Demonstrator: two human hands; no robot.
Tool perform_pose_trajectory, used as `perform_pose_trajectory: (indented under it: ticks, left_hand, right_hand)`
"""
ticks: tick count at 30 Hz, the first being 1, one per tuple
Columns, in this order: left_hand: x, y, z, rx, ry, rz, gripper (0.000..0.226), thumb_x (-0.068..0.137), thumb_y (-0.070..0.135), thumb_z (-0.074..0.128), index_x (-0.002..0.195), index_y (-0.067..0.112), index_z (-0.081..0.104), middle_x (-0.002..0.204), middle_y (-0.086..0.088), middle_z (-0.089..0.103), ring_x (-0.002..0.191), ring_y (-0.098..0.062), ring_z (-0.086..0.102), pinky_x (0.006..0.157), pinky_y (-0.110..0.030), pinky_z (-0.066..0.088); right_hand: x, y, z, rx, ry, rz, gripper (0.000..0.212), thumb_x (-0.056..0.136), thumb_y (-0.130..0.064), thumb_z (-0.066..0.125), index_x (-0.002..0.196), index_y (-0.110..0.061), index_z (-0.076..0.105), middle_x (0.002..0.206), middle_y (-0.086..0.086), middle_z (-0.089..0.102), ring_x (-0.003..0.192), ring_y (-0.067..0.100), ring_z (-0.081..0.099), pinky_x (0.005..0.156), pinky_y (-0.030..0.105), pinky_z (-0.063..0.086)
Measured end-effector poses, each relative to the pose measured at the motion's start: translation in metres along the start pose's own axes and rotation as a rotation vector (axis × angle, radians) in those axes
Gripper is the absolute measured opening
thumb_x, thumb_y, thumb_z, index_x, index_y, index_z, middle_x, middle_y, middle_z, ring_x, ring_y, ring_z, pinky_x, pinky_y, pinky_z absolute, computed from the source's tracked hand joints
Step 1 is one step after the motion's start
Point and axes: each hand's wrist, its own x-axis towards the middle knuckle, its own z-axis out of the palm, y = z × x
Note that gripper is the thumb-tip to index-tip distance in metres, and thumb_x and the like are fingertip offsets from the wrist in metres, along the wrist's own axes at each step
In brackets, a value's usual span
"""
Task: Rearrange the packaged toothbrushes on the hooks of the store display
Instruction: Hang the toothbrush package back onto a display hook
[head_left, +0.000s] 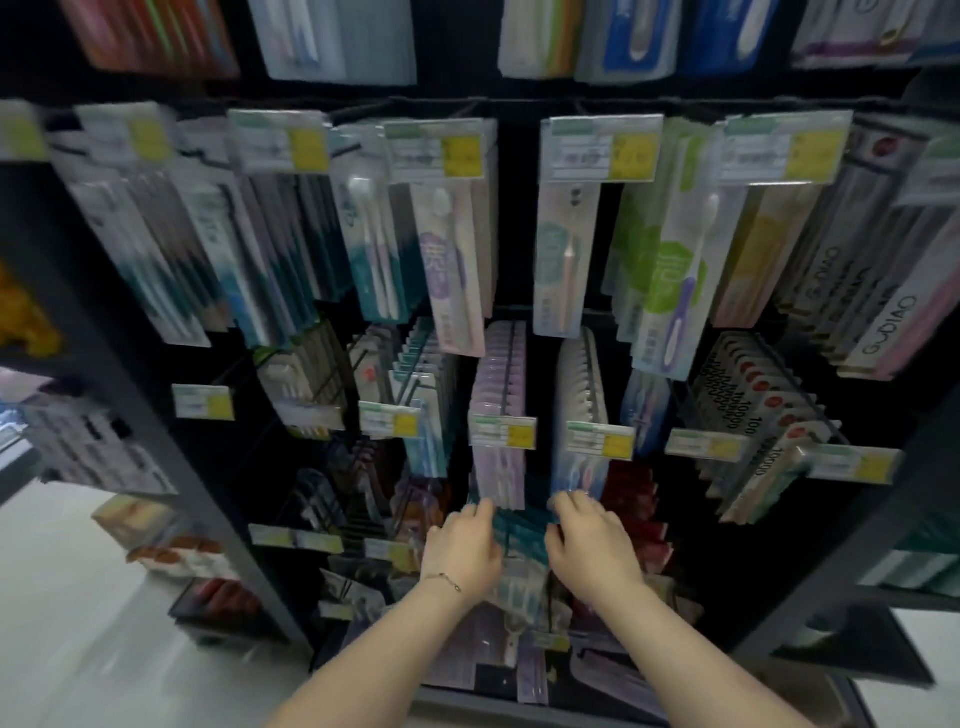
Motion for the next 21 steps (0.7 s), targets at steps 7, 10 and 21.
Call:
perform_pose_trajectory:
  ticks: [7,10,21]
  left_hand:
    - [-0.011,-0.053,-0.040,-0.001,0.072,0.033,0.019,0.095,0.027,0.045,0.114,0.023,0.047,0.111,0.000,0.061,0.100,-0.027,0.062,0.077,-0.038,0.040]
    - [-0.012,-0.067,-0.060,-0.024,0.108,0.063,0.020,0.096,0.029,0.046,0.115,0.024,0.048,0.108,0.002,0.064,0.094,-0.025,0.064,0.073,-0.036,0.042]
    - [-0.007,-0.074,-0.156,-0.234,0.234,0.067,0.015,0.096,0.028,0.049,0.111,0.027,0.049,0.084,0.003,0.066,0.070,-0.021,0.063,0.061,-0.040,0.056]
  right_hand:
    - [0.014,-0.072,-0.001,0.055,0.080,-0.040,0.011,0.087,-0.022,0.060,0.094,-0.015,0.057,0.090,0.002,0.057,0.085,0.026,0.060,0.064,0.039,0.047]
    - [0.021,-0.101,-0.007,0.097,0.133,-0.062,0.014,0.087,-0.024,0.060,0.097,-0.015,0.057,0.090,0.002,0.057,0.083,0.027,0.060,0.064,0.038,0.047]
    - [0.058,-0.156,-0.071,0.255,0.270,-0.075,0.017,0.094,-0.029,0.055,0.105,-0.017,0.057,0.097,0.001,0.056,0.088,0.022,0.057,0.063,0.033,0.042]
